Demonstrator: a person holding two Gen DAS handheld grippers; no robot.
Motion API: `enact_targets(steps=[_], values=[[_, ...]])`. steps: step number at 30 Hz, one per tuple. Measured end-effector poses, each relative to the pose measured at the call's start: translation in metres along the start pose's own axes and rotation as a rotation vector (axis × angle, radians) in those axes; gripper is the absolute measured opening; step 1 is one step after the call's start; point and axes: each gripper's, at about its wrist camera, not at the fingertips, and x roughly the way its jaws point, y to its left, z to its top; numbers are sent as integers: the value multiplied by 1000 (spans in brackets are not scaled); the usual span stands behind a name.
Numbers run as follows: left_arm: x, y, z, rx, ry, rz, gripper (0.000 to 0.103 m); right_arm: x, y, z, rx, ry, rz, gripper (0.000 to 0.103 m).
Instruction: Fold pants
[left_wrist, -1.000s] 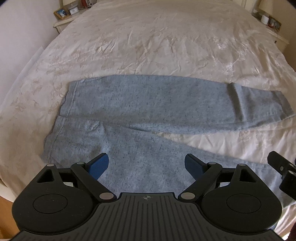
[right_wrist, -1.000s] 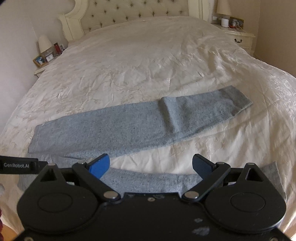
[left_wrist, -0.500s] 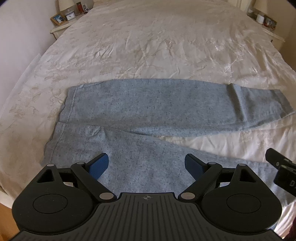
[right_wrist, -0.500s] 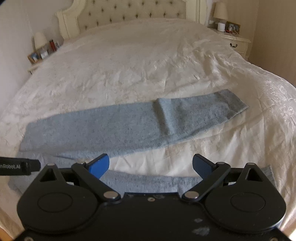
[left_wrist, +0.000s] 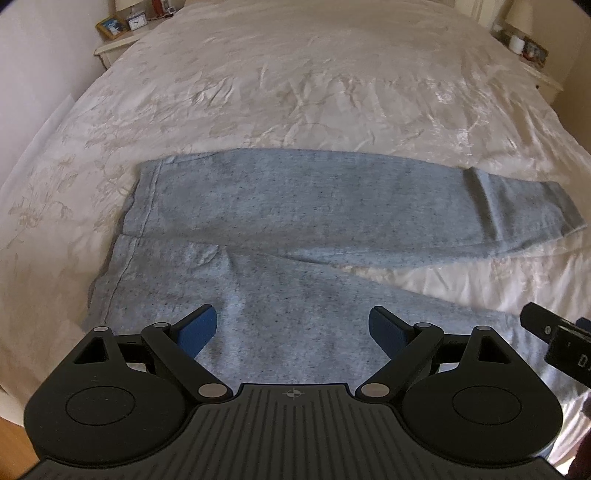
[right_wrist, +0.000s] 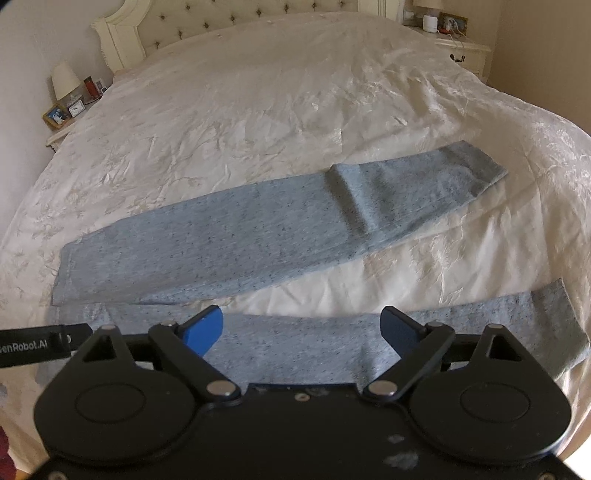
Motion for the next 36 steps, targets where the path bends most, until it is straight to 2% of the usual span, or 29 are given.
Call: enact_targets(steps=[10, 16, 21, 24, 32, 36], values=[[6, 17, 2, 11, 8, -4, 90, 2, 4, 0, 24, -3, -27, 96], [13, 13, 5, 31, 18, -10, 90, 2, 1, -2, 30, -6, -50, 96], [26, 5, 5, 52, 57, -41, 83, 5, -15, -10, 57, 0, -92, 91], [35, -1, 0, 67, 87, -56, 80, 9, -37, -19, 98, 11, -133, 88], [49, -26, -9, 138, 118, -39, 75, 28, -134, -48, 263, 61, -310, 68], [49, -39, -7, 170, 108, -19, 75, 30, -190, -65, 328, 85, -426, 66]])
